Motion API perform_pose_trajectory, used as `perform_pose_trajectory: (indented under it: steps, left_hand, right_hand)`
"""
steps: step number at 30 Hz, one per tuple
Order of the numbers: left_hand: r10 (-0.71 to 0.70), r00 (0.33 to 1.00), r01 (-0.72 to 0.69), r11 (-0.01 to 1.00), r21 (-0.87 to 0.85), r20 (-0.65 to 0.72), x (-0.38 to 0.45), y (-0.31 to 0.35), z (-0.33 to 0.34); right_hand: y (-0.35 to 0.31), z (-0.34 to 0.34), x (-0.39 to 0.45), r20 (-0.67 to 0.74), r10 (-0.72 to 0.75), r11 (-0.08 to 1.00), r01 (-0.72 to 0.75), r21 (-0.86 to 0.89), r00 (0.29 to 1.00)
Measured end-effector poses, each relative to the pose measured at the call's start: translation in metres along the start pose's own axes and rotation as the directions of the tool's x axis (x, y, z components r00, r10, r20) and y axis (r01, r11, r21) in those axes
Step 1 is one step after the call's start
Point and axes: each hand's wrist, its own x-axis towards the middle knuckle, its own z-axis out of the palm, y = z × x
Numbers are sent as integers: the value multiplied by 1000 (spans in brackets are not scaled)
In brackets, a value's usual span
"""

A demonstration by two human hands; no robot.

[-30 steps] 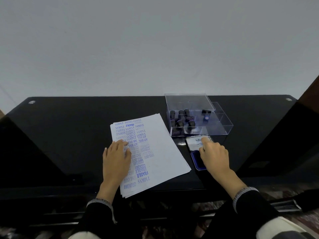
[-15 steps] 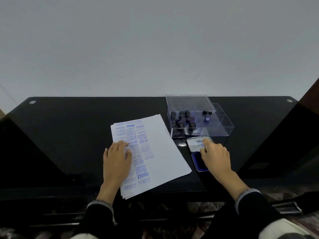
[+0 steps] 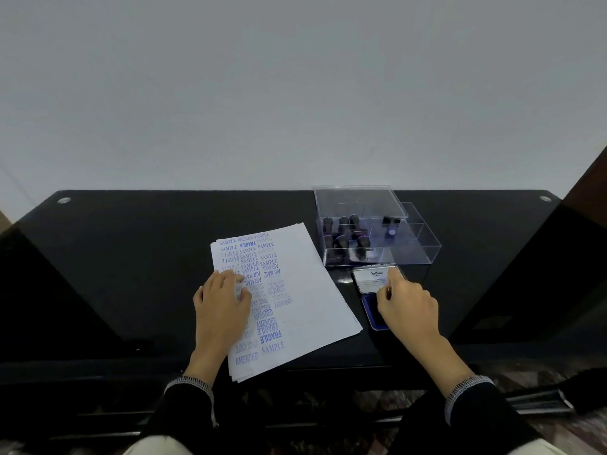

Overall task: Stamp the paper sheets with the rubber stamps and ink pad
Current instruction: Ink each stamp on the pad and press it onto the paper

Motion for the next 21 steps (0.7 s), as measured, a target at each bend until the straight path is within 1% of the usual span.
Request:
perform_pose_trajectory:
  steps: [2,3,4,5,6,8,10,12,14,17,21]
  left_hand:
    - [9,1000,-9,1000,-21,0,1,0,-2]
    - [21,1000,-21,999,-39,4,2,0,-2]
    - [39,999,-38,997,-61,10,2,0,-3]
    - [62,998,-60,995,-80,20,3,0,-3]
    - [88,996,-85,993,-88,33,4,0,-4]
    - [126,990,-120,989,-84,71,5,-1,-4]
    - [131,986,-123,990,-74,103,5,-2,-5]
    - [126,984,-119,991,-64,122,5,-3,-6]
    - [129,982,-124,991,-42,136,5,-2,-7]
    - [127,983,-127,992,-10,129,5,-2,-6]
    - [125,985,-125,992,-8,118,6,-3,-3]
  right_hand:
    - [-10,-4,-11,-65,4,1000,-3,13,998]
    - [-17,-5,-19,-104,-2,998,8,55,995]
    - [-26,-5,-27,-118,-6,991,22,131,993]
    - [-36,-5,-35,-97,-12,972,34,234,995]
    - [-45,-3,-40,-50,-31,932,47,359,998]
    - [-63,5,-43,68,-111,794,47,607,991]
    - [-78,10,-40,130,-200,669,38,742,971]
    - [-89,14,-36,139,-246,621,46,783,959]
    - [-96,19,-31,114,-256,592,62,803,960]
    - [-98,26,-24,81,-315,612,137,779,946]
    - [-94,28,-19,40,-450,645,294,705,892]
